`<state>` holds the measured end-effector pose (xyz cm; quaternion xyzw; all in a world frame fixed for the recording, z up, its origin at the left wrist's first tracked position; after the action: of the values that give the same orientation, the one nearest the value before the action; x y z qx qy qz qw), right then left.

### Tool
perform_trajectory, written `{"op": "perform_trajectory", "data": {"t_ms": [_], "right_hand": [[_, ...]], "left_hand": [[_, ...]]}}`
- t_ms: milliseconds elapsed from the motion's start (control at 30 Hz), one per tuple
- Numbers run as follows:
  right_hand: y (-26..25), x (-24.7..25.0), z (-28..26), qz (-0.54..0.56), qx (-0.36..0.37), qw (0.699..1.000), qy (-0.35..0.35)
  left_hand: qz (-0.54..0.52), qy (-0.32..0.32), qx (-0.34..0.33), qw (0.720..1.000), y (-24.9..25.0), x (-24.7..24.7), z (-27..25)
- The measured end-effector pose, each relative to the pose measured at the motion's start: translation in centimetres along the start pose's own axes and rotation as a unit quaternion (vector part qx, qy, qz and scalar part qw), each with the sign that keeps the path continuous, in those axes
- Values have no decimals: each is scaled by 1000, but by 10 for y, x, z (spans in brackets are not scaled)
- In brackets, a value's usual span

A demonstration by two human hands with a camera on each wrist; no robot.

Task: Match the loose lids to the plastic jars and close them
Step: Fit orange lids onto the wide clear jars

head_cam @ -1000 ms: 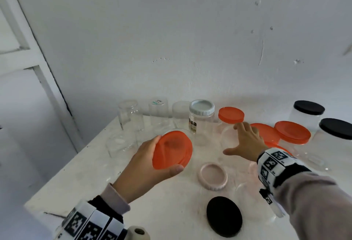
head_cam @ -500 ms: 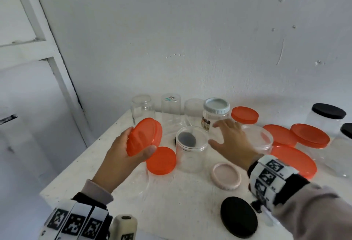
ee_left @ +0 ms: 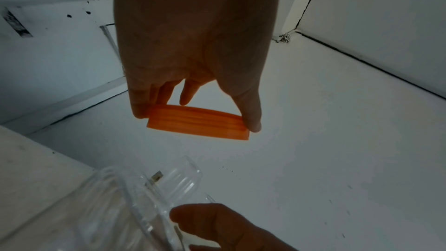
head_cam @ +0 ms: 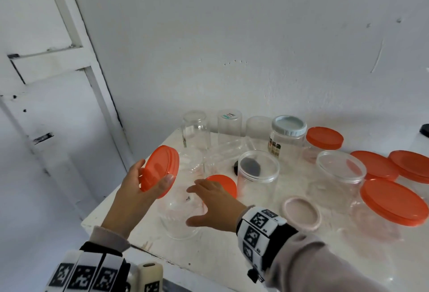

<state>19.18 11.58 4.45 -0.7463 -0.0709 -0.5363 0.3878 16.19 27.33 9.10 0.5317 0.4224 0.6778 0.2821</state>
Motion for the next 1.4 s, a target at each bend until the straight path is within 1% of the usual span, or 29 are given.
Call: {"op": "perform_trajectory", "data": {"t_ms": [67,133,267,400,533,633,767,833,1033,1167,1267,1400], "right_hand": [[-2,-12,6,3,-14,1000,-28],[-4,-18,10,15,-27,999,-41],[-13,-16,12,28,-27,999,-28],[-19,-7,8,8,-36,999,9],[-15,-5,1,-7,-56,998,8],[-5,-2,-7,-3,-72,997,11],[21,4,-19,59,-119,991,20],[33,7,-28,88,-130,987,24],[56,19,-52,113,-129,985,30],[72,24,-75,179,-120,976,31],[80,33,-90,163,-118,978,52],[98,40,-104,138,-148,975,88]], "left_hand": [[-2,-1,4,1000,-5,4,-1],[1,-4,12,1000,-9,6,-2],[4,-10,23,1000,-12,3,-4],[-3,-13,24,1000,-8,-1,-7],[-6,-15,20,1000,-4,-5,-7],[-5,-21,22,1000,-3,-11,-7],[-6,-35,18,999,0,-20,-7],[-7,-44,13,999,4,-27,-7],[-6,-57,2,998,15,-42,-8],[-20,-75,-5,997,24,-57,-10],[-17,-91,-5,996,29,-71,-11],[-6,-116,-7,993,38,-90,-13]]}}
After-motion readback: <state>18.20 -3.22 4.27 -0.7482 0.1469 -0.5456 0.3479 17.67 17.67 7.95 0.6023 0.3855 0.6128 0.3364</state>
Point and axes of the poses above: each hand's wrist, its own z-axis towards the middle knuckle, its own x-axis out of the back of the hand, y = z × x, the point moved 10 cm from there along z, towards the middle knuckle, and after that the axes turned 4 degrees about -y, right-handed, at the moved point
